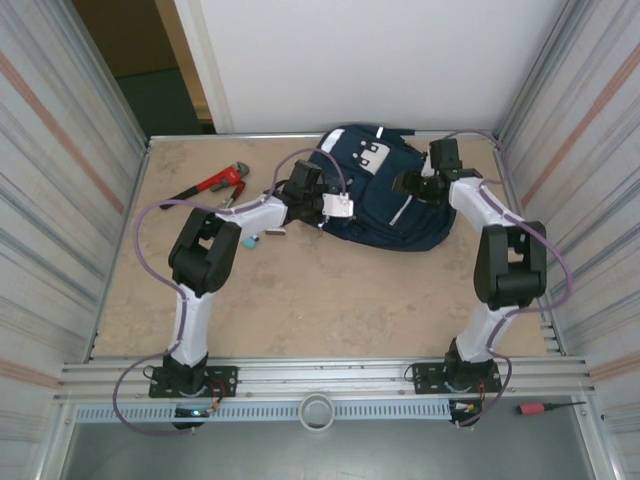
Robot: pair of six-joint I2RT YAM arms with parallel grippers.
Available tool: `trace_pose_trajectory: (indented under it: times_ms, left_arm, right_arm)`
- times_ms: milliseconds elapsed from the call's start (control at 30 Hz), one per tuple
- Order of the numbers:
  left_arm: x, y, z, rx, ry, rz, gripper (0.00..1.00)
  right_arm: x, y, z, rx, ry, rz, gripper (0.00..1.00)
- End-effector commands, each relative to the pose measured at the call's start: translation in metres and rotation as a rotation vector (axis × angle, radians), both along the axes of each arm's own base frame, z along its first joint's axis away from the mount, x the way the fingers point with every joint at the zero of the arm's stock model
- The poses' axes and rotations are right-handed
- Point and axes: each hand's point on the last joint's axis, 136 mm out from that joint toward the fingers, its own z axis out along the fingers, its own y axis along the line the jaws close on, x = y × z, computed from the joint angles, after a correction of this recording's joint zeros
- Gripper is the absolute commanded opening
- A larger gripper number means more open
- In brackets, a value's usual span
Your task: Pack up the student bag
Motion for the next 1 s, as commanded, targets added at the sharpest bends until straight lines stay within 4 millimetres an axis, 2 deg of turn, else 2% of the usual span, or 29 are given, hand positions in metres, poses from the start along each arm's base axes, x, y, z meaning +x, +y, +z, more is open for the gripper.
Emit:
trace_pose_trajectory:
  times_ms: [0,133,200,333,467,600,700,967]
  left_arm:
    - [-0.029,-0.013,0.025,-0.109,0.168,-0.018,0.00]
    - [-0.042,-0.013,0.046,-0.162,0.251,-0.022,0.00]
    - [-0.047,-0.013,0.055,-0.180,0.295,-0.015,0.00]
    - [-0.050,-0.015,0.071,-0.231,0.371,0.007,0.00]
    - [-0.050,-0.018,0.082,-0.266,0.406,0.014,0.00]
    - [-0.052,-0.020,0.088,-0.280,0.420,0.003,0.00]
    - [-0.054,-0.022,0.090,-0.289,0.431,-0.007,0.00]
    - [-0.059,-0.025,0.089,-0.288,0.433,-0.019,0.00]
  right_arm:
    - [-0.031,0.022,0.035,-0.058,-0.118,0.058,0.71]
    - [-0.066,0.057,0.044,-0.051,-0.217,0.132,0.70]
    - [-0.081,0.072,0.045,-0.062,-0.262,0.157,0.64]
    - [-0.100,0.093,0.045,-0.085,-0.355,0.198,0.51]
    - [-0.111,0.115,0.037,-0.125,-0.426,0.249,0.48]
    - [-0.109,0.124,0.024,-0.237,-0.448,0.242,0.48]
    - [-0.100,0.129,0.018,-0.294,-0.471,0.218,0.49]
    - [-0.072,0.133,0.000,-0.452,-0.453,0.108,0.43]
